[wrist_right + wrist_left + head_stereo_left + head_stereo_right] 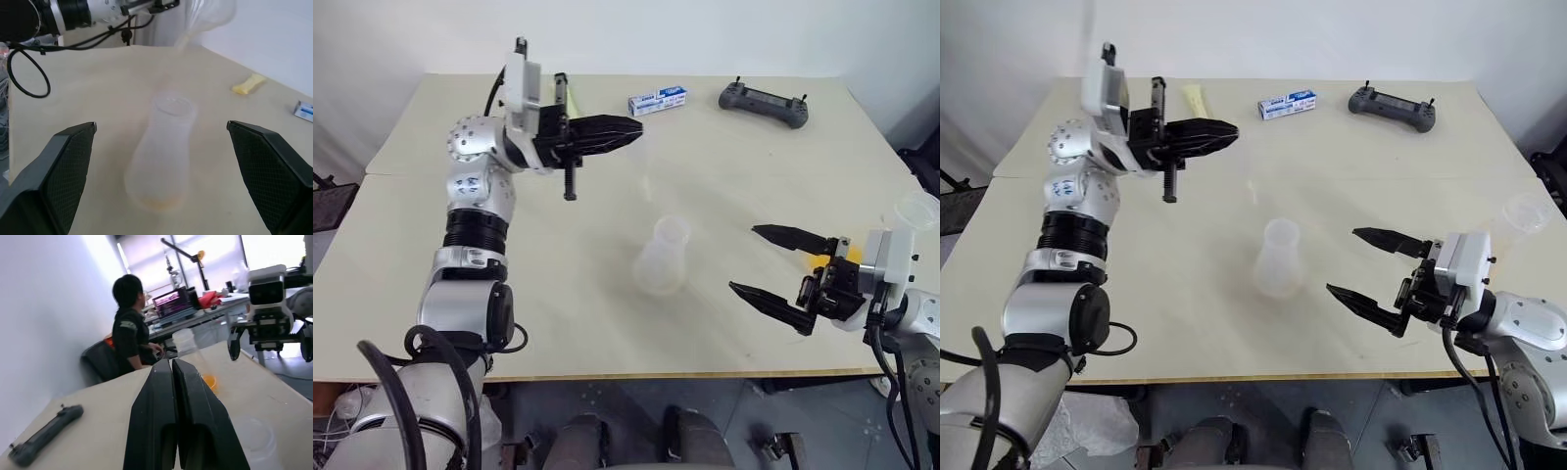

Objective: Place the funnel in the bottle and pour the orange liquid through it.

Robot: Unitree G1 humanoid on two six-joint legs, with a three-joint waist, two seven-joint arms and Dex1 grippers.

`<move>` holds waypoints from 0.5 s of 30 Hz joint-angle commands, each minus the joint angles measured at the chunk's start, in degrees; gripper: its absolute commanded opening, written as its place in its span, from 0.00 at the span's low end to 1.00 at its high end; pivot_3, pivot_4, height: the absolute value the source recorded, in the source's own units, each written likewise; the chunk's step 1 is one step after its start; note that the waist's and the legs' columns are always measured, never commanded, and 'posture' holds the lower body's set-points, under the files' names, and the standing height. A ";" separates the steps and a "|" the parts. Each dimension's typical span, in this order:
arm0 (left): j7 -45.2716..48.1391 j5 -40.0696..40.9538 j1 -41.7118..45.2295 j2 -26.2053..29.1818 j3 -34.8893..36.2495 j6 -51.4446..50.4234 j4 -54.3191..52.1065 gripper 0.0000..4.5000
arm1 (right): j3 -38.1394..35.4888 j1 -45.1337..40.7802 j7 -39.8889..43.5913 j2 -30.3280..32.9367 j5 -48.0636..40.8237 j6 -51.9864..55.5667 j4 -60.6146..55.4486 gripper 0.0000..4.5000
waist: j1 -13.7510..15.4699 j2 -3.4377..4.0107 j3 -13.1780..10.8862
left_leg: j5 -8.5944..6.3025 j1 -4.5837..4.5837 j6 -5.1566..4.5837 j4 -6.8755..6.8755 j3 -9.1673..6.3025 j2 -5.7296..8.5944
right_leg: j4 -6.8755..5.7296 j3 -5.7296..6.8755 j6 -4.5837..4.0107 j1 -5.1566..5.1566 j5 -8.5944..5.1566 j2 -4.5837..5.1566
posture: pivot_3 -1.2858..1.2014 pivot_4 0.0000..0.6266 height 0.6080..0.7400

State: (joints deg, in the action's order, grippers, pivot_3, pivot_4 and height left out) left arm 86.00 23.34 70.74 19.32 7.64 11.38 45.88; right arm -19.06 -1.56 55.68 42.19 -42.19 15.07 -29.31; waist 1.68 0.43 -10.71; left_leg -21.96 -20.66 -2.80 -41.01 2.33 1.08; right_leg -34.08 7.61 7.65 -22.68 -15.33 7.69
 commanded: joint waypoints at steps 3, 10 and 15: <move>4.64 -0.87 3.07 -1.63 -1.85 8.31 2.19 0.01 | -1.61 0.20 -1.46 -0.07 -0.66 -0.56 -2.53 1.00 | -0.03 0.00 0.00 | 0.00 0.00 0.00 0.01 0.00 0.01 | 0.00 0.01 0.00 0.00 0.00 -0.01 | 0.52 0.24 1.00; 5.53 -0.20 2.48 -4.74 -4.12 13.03 1.14 0.01 | -1.66 1.97 -2.61 -0.61 0.36 -1.44 -3.17 1.00 | 0.13 -0.01 -0.01 | -0.01 -0.03 -0.02 0.00 -0.01 0.00 | 0.03 0.02 0.00 0.00 0.00 0.00 | 0.52 0.24 1.00; 6.49 -1.02 0.43 -3.44 -6.79 13.79 0.11 0.01 | -1.64 2.54 -3.26 -0.90 0.81 -2.01 -3.29 1.00 | -0.06 -0.01 0.00 | -0.01 -0.06 -0.05 0.00 0.00 0.00 | 0.09 0.01 0.01 0.00 0.00 -0.02 | 0.52 0.24 1.00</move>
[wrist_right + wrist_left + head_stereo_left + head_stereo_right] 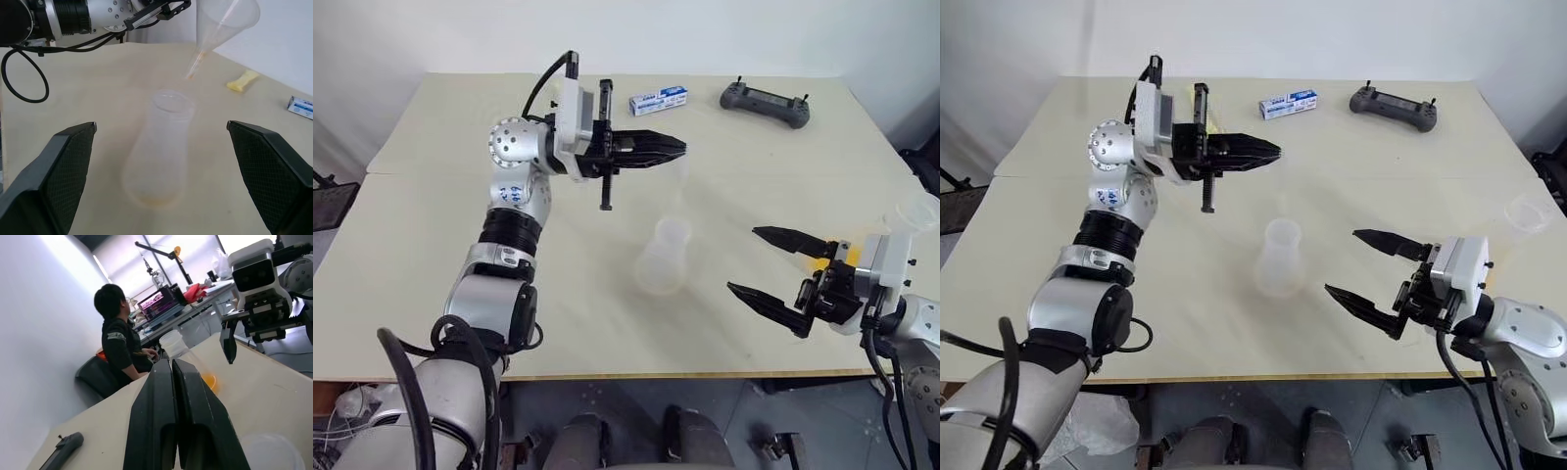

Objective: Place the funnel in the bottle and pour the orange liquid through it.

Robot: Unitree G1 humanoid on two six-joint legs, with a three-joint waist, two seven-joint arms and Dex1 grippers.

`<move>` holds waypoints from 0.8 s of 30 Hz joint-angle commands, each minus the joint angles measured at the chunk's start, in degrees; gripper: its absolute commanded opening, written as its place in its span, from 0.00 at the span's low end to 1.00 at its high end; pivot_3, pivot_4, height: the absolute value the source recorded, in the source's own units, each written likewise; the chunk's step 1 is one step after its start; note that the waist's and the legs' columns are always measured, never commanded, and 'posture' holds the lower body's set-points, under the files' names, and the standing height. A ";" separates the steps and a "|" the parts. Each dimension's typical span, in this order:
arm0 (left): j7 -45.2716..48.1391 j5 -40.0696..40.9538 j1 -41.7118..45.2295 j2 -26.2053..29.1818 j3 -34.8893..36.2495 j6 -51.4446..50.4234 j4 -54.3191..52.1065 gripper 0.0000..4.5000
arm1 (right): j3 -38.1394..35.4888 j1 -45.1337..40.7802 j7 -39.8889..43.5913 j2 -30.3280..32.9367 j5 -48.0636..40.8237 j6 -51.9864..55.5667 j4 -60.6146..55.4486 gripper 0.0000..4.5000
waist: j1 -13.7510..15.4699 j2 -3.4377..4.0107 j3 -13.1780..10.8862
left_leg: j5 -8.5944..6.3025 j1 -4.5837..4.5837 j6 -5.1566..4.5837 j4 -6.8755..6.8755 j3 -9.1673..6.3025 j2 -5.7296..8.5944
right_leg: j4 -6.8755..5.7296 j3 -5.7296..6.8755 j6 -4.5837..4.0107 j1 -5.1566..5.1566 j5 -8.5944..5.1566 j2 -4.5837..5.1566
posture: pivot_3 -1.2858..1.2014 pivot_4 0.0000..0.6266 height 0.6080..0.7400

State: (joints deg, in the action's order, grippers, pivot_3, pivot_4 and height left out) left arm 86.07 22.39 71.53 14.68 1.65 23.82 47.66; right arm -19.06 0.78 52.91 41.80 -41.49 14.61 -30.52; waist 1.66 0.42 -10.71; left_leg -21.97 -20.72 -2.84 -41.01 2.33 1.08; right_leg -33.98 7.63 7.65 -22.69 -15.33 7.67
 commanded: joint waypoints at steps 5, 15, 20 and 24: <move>6.43 -0.17 -1.93 2.03 -3.80 3.90 -1.97 0.01 | -1.00 0.30 -0.98 -0.74 0.67 -2.17 -1.81 1.00 | 0.05 0.00 0.00 | 0.00 0.00 0.00 0.00 -0.02 -0.02 | 0.00 0.00 0.00 0.00 0.00 0.00 | 0.52 0.24 1.00; 6.43 1.92 -4.68 2.51 -9.62 6.37 -5.78 0.01 | -0.97 0.79 -1.18 -1.19 1.63 -2.36 -1.91 1.00 | 0.57 0.00 0.00 | 0.01 -0.12 -0.03 -0.08 -0.07 -0.04 | 0.07 0.00 0.00 -0.01 0.00 0.01 | 0.52 0.24 1.00; 6.43 1.55 -5.74 2.83 -13.05 11.19 -5.91 0.01 | -1.23 1.38 -1.39 -1.20 1.98 -2.50 -2.16 1.00 | 0.94 0.01 0.00 | 0.01 -0.13 -0.03 -0.10 -0.06 -0.04 | 0.10 -0.01 0.00 -0.01 0.00 0.01 | 0.52 0.24 1.00; 6.43 1.62 -6.20 2.94 -13.93 12.61 -6.01 0.14 | -1.33 1.71 -1.50 -1.22 2.19 -2.70 -2.25 1.00 | 1.11 0.01 0.00 | 0.01 -0.14 -0.04 -0.11 -0.03 -0.01 | 0.10 -0.01 0.00 -0.01 0.00 0.00 | 0.52 0.24 1.00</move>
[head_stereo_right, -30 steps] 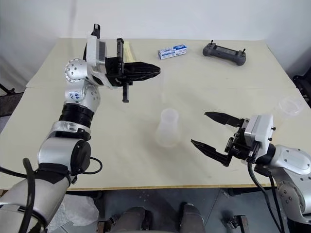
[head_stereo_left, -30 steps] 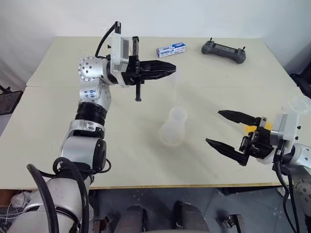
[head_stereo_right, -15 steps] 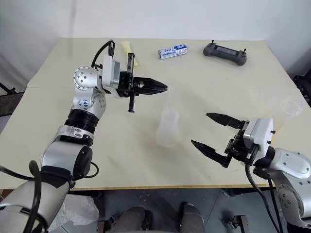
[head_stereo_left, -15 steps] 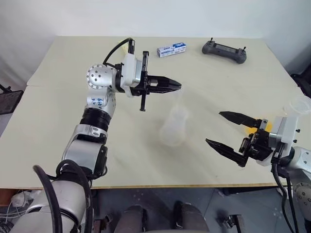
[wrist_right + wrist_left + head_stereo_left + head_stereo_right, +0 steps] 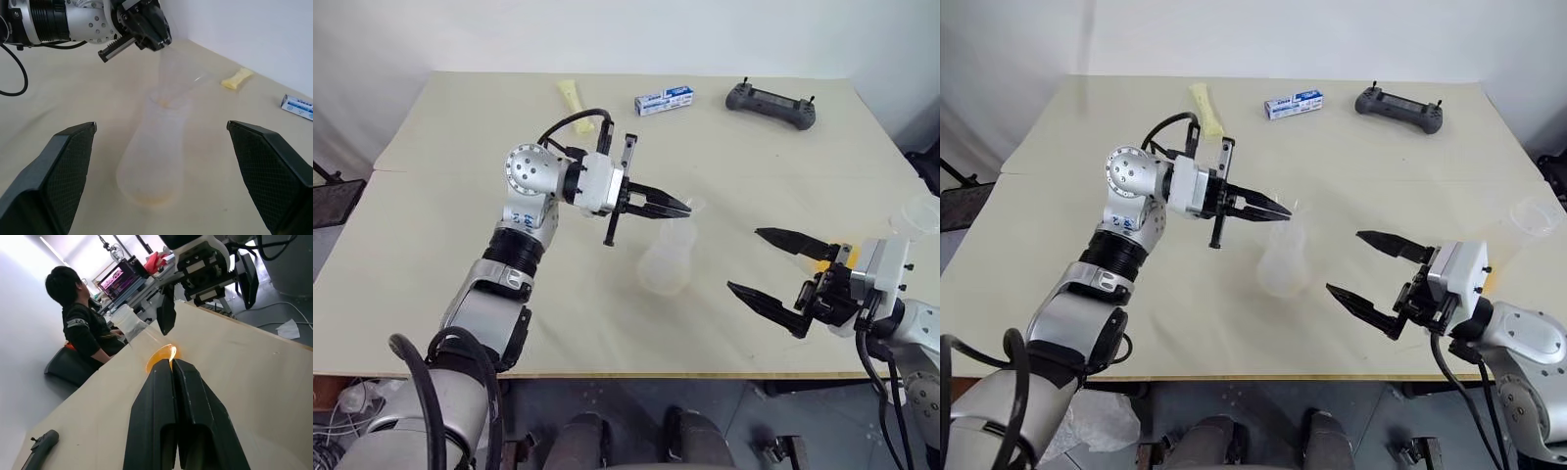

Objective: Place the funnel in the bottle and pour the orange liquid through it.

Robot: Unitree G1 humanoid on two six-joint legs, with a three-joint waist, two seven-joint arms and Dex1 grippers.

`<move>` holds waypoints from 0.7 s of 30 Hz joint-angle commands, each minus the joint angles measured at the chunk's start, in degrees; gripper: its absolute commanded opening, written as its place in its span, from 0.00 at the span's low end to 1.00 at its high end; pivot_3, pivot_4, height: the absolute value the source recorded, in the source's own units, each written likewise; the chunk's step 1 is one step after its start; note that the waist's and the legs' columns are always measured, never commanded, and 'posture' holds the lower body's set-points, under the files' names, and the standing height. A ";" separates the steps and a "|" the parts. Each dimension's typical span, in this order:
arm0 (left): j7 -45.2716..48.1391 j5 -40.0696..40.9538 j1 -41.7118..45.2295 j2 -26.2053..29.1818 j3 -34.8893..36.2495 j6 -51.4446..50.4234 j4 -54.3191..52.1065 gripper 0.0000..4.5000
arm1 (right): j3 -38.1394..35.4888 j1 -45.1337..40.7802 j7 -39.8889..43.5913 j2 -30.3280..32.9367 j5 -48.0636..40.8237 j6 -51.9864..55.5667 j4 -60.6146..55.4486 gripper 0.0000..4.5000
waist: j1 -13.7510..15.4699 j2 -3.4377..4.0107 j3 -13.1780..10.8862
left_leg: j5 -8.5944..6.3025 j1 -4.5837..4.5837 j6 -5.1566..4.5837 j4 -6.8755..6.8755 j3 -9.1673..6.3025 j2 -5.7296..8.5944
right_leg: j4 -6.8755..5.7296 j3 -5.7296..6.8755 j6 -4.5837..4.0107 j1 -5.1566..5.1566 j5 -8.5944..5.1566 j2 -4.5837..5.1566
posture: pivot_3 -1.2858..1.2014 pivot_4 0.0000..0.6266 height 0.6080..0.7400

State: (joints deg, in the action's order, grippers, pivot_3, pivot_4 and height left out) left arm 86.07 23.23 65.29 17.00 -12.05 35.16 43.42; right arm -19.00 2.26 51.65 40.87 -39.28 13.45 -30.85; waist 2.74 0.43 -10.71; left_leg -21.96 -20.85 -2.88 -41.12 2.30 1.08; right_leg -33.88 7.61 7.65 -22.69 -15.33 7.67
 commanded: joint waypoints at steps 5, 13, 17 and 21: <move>6.43 0.57 -0.19 0.65 0.24 -0.11 -2.55 0.49 | -1.50 0.07 -0.25 -0.11 0.20 -1.65 -1.67 1.00 | 0.17 0.00 0.00 | 0.00 -0.08 -0.02 -0.06 -0.01 0.01 | 0.01 0.01 0.00 -0.02 0.00 0.00 | 0.52 0.24 1.00; 5.01 1.81 -1.04 2.30 1.58 -6.09 -6.64 0.99 | -2.05 -0.01 0.16 0.47 0.28 -2.04 -0.89 1.00 | 0.07 0.00 0.00 | 0.00 -0.09 -0.03 -0.06 -0.02 0.02 | 0.02 0.01 0.00 -0.02 0.00 0.00 | 0.52 0.24 1.00; 3.24 3.67 -2.10 4.88 3.25 -15.79 -10.88 0.99 | -2.83 0.68 -0.08 0.64 0.40 -1.87 -1.20 1.00 | 0.07 0.01 0.00 | 0.00 -0.08 -0.03 -0.06 -0.03 -0.01 | 0.00 0.01 0.00 -0.03 0.00 -0.01 | 0.52 0.24 1.00; 1.73 4.78 -2.61 8.84 5.68 -25.42 -13.20 0.99 | -5.18 3.48 -1.91 0.61 0.50 -0.44 -2.81 1.00 | 0.13 0.01 0.00 | 0.00 -0.09 -0.03 -0.06 -0.05 -0.03 | 0.00 0.00 0.00 -0.03 0.00 -0.01 | 0.52 0.24 1.00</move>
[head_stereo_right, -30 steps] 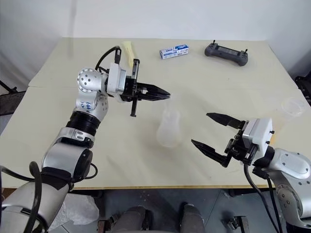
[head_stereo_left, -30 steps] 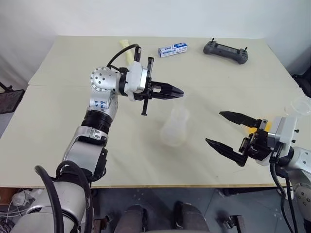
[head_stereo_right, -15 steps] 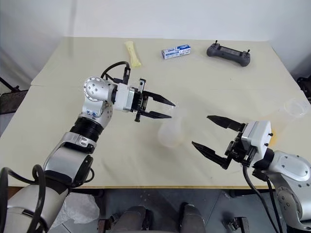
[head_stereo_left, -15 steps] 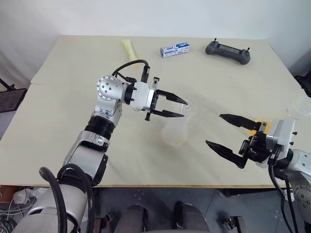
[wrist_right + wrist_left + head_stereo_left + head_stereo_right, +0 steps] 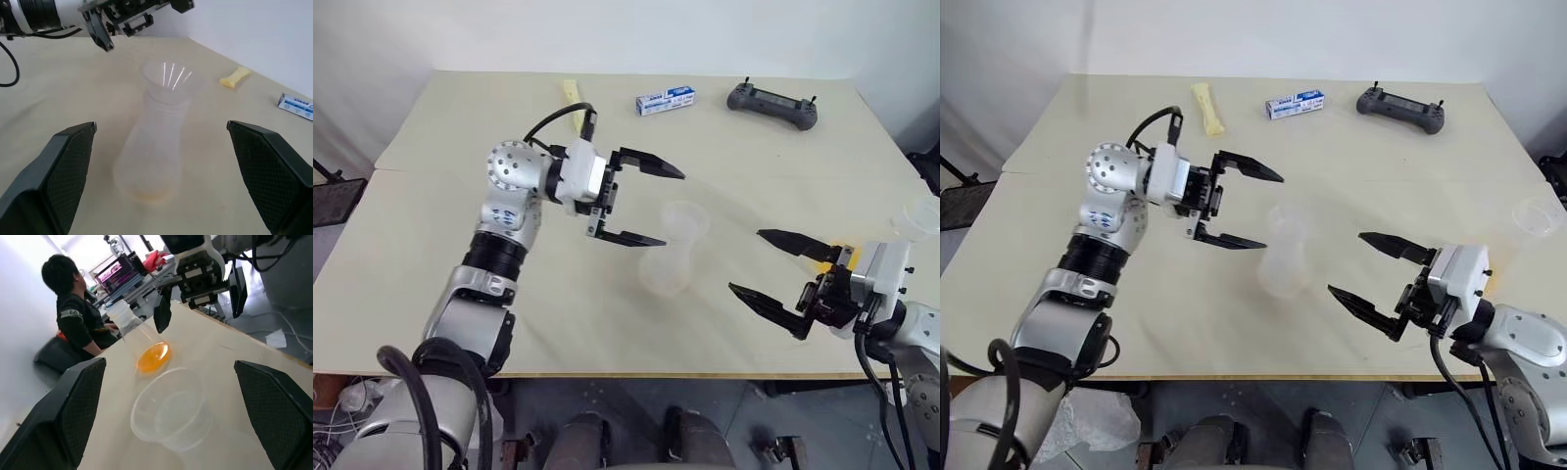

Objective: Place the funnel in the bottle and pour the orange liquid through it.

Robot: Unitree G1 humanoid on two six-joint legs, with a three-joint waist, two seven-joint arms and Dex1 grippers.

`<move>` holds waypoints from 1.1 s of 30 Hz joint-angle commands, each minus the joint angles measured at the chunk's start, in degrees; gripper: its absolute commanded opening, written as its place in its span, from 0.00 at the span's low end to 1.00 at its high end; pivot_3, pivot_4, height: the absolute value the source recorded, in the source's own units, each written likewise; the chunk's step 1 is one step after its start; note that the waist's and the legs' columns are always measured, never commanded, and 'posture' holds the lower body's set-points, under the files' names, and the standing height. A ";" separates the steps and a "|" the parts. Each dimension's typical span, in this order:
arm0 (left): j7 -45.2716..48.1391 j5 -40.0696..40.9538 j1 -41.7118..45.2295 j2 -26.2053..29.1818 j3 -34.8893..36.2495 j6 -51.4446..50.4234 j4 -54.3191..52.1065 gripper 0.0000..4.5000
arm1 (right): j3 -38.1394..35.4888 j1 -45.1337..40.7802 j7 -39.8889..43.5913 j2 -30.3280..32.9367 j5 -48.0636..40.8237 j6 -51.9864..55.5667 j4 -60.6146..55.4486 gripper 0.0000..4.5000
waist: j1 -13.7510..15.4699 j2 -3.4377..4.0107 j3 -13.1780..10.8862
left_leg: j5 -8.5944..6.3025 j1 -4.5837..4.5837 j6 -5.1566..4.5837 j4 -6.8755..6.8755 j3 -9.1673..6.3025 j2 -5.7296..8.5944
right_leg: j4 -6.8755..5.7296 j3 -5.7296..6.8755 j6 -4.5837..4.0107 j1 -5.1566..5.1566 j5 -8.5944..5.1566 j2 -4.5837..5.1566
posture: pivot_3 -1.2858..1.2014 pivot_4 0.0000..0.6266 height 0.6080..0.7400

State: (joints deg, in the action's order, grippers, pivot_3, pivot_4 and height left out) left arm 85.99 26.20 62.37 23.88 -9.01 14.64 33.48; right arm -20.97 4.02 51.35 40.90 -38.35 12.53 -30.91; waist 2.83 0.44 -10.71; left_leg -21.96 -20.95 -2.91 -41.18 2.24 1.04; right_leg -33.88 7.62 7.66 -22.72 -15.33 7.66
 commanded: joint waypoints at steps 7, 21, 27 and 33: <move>-1.37 -0.55 -4.55 7.45 6.92 -10.24 -2.52 0.99 | -7.59 10.80 -8.49 -2.32 0.77 2.42 -8.73 1.00 | 0.04 0.04 0.02 | 0.00 0.04 0.00 0.01 -0.02 -0.05 | -0.07 -0.02 0.00 0.00 0.00 0.00 | 0.52 0.24 1.00; -5.88 0.39 -22.52 6.47 10.81 -15.64 -8.09 0.99 | -20.52 29.52 -24.23 -13.78 -8.86 8.72 -17.41 1.00 | 0.14 0.07 0.04 | -0.01 0.23 0.02 0.08 -0.02 -0.01 | -0.14 -0.34 0.00 0.07 0.00 -0.02 | 0.52 0.24 1.00; -4.95 3.14 -26.43 6.57 12.52 -18.96 -13.03 0.99 | -25.14 26.65 -25.23 -11.93 -8.61 8.15 -10.08 1.00 | -0.71 0.08 0.05 | -0.03 0.50 0.03 0.27 0.23 -0.05 | -0.19 -0.57 0.00 0.08 0.00 -0.07 | 0.52 0.24 1.00; -5.38 5.29 -30.38 6.75 13.38 -22.40 -18.89 0.99 | -25.49 20.50 -25.07 -8.15 -7.61 8.37 -2.48 1.00 | -1.28 0.09 0.05 | -0.04 0.53 0.02 0.29 0.25 -0.06 | -0.18 -0.72 0.00 0.08 0.00 -0.07 | 0.52 0.24 1.00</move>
State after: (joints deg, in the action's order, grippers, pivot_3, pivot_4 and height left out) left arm 80.75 29.50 32.46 30.11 3.14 -7.05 17.64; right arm -44.38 24.50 26.50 31.99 -45.94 21.48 -33.84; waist 1.55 0.53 -10.66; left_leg -22.00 -20.42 -2.89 -40.89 2.47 0.97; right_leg -34.07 6.91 7.65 -22.64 -15.33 7.59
